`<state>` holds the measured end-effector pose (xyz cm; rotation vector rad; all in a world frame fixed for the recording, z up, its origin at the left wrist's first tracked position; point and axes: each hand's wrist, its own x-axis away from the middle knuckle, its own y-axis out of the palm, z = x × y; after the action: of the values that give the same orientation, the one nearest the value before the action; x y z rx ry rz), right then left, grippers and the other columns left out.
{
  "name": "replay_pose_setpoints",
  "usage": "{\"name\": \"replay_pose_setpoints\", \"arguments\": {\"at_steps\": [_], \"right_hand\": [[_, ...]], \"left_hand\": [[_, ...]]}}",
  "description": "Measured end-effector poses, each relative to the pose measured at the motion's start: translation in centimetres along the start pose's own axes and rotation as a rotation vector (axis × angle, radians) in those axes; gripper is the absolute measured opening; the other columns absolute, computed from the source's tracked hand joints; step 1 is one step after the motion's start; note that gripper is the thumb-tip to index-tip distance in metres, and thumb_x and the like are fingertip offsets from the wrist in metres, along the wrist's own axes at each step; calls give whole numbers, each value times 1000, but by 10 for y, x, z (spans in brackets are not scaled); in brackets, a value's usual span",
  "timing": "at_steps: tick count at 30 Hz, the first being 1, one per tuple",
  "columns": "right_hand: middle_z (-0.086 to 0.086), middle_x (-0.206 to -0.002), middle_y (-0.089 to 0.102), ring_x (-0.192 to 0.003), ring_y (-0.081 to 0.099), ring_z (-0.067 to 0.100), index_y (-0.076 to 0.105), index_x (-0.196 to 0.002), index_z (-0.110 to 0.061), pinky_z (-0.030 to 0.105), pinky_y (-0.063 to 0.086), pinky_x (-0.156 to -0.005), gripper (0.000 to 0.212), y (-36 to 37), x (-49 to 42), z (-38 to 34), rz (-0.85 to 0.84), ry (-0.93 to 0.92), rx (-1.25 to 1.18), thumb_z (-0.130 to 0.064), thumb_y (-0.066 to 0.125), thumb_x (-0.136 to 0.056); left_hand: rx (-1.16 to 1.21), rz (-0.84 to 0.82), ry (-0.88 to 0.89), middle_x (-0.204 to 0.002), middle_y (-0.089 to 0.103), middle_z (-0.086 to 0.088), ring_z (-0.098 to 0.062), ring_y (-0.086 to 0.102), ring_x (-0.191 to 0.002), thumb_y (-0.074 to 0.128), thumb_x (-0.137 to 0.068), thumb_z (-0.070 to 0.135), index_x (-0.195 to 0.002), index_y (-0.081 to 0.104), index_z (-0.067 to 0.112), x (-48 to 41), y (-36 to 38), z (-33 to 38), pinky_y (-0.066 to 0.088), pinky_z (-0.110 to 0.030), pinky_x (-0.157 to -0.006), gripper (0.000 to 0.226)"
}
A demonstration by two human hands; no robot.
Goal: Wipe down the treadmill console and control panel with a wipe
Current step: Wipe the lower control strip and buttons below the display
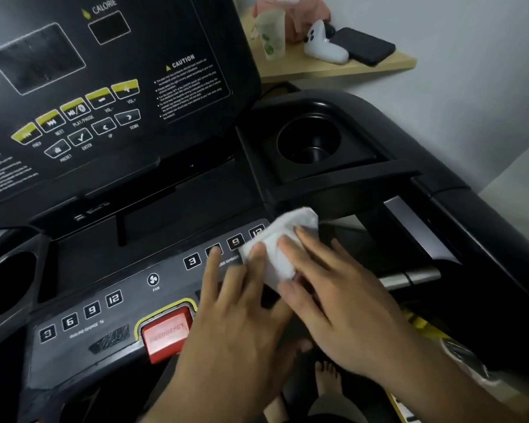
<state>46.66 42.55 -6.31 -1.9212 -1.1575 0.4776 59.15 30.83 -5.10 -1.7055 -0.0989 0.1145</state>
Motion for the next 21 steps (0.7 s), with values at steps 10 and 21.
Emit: {"name": "replay_pose_setpoints", "arguments": {"at_steps": [10, 21], "right_hand": [[4, -152, 39, -138, 23, 13, 52, -133, -23, 32, 19, -111, 55, 5, 27, 13, 153, -51, 156, -58, 27, -98], [9, -162, 18, -149, 12, 33, 35, -149, -22, 61, 15, -114, 69, 34, 33, -2, 67, -120, 317, -65, 27, -95]], "left_hand": [[151, 116, 118, -146, 51, -14, -28, 43, -140, 41, -98, 31, -139, 53, 4, -11, 16, 0, 32, -54, -115, 51], [171, 246, 33, -137, 59, -13, -27, 53, -131, 51, -95, 24, -123, 68, 4, 14, 27, -25, 35, -60, -110, 38]]}}
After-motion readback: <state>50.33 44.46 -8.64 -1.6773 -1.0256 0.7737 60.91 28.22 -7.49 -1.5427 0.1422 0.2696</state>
